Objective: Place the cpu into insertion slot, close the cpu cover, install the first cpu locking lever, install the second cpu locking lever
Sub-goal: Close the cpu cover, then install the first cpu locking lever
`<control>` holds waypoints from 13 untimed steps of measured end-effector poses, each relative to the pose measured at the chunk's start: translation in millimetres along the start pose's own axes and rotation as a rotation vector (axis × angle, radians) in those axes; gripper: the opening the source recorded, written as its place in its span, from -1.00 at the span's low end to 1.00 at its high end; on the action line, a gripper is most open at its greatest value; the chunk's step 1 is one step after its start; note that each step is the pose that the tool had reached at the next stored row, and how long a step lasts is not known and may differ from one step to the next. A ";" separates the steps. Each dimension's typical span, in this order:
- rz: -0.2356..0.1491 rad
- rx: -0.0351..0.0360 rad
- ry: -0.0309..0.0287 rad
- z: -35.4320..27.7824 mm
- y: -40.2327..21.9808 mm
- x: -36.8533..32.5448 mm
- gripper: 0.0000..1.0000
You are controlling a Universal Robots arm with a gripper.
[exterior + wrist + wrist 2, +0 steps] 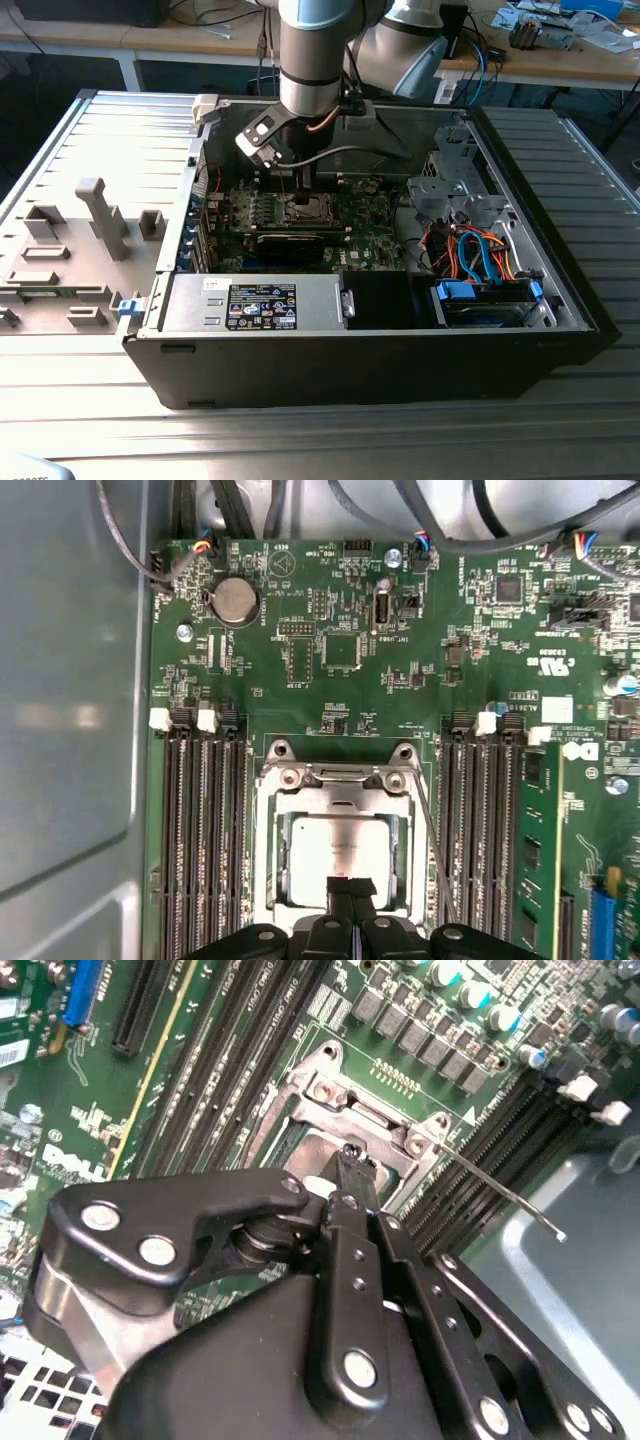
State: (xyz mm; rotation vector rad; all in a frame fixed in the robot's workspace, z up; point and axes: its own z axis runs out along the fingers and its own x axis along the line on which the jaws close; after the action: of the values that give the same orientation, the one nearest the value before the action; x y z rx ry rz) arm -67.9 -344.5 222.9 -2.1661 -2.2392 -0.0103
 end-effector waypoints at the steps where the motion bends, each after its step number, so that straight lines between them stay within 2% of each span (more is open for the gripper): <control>1: 0.000 0.0000 0.0000 -1.9 0.0 0.0 -0.79; 3: 0.000 0.0000 0.0000 -7.7 -0.1 0.2 -0.79; 6: 0.000 0.0000 -0.0001 -12.4 -0.1 0.3 -0.79; 13: 0.000 0.0000 0.0003 -14.3 -0.2 0.3 -0.79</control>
State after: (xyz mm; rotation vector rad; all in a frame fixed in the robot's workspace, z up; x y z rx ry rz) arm -67.9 -344.6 237.3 -2.1660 -2.2391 -0.0106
